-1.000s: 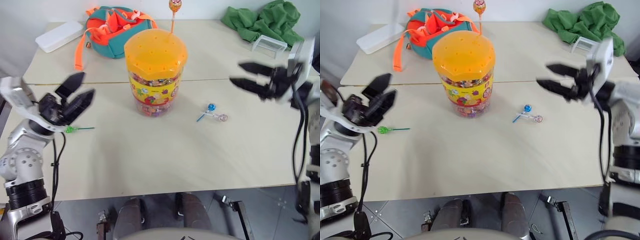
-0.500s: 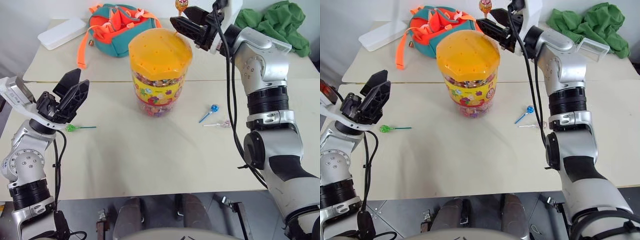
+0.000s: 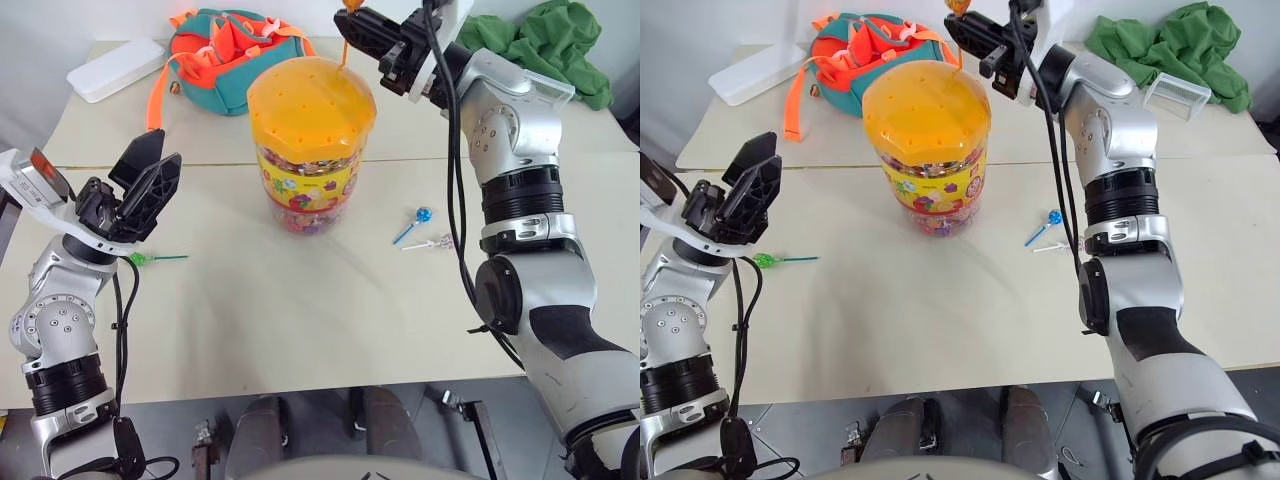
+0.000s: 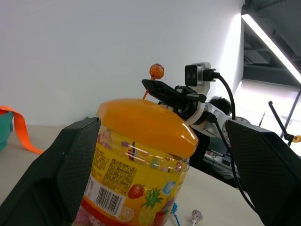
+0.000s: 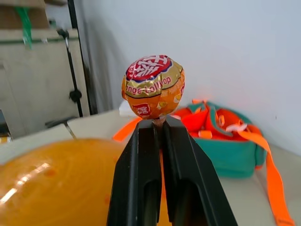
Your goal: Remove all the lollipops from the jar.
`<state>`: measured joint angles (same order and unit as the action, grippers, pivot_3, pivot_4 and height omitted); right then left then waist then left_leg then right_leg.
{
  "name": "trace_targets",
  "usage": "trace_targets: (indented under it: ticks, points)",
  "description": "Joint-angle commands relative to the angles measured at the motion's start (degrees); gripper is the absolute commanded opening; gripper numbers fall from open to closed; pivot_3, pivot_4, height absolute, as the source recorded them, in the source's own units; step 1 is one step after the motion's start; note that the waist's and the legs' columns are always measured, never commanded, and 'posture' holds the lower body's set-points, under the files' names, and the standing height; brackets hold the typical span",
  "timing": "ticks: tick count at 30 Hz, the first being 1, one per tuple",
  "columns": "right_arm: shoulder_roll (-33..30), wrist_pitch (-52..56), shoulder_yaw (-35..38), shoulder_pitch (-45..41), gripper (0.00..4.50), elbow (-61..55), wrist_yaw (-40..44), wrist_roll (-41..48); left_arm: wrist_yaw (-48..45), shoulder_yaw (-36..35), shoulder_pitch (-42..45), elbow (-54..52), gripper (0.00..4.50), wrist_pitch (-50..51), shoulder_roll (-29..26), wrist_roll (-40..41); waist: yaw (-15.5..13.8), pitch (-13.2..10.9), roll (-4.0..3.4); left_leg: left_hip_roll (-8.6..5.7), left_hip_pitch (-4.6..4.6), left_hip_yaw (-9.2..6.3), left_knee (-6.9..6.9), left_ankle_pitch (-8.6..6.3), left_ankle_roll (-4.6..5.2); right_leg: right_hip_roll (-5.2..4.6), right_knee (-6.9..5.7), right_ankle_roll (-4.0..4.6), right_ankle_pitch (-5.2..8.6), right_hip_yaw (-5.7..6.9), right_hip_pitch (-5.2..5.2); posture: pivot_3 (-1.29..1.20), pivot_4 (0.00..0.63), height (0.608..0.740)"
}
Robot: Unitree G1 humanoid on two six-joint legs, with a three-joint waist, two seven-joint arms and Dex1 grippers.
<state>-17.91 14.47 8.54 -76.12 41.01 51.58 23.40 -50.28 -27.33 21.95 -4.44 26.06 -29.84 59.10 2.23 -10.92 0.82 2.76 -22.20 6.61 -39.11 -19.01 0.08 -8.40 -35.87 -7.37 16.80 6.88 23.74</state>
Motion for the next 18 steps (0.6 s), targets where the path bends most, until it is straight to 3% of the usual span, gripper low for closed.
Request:
trace_targets:
  ticks: [1,5,10,18]
  points:
    - [-7.15,-0.99,4.91,-2.63,0.04,-0.20,3.15,2.48,-4.76,1.89,0.90,-1.72,4.50,-3.56,-2.00,-3.69,-0.46,0.00,0.00,-0.01,-0.01,-0.02,0.00,0.00,0.00,0.00,0.01,0.00,0.00,0.02,0.00,0.00,0.150,0.740]
    - [-18.95,2.69,-0.40,1.70,0.04,-0.98,7.29,-4.33,-11.57,6.01,-0.50,-1.33,4.50,-5.72,-5.37,-8.90,-0.82,0.00,0.01,-0.05,-0.08,-0.02,0.00,-0.03,0.04,-0.01,0.14,-0.01,0.00,0.03,-0.01,0.00,0.150,0.740]
    - [-36.86,-1.99,-7.06,20.68,0.04,-4.97,14.05,-15.19,-19.18,10.73,-2.60,-1.26,4.50,-11.53,-8.52,-16.17,-0.89,0.01,0.03,-0.03,-0.04,0.10,0.07,-0.04,0.05,-0.01,0.25,-0.02,0.00,0.02,-0.02,0.00,0.150,0.740]
    - [-44.03,-12.91,-6.74,42.11,0.04,-3.10,14.45,-19.75,-23.19,14.23,-2.99,0.32,4.50,-14.29,-9.24,-20.16,0.26,-0.25,-0.52,0.04,0.24,0.59,0.02,0.02,0.04,-0.01,0.13,0.02,0.01,-0.26,0.02,0.00,0.150,0.740]
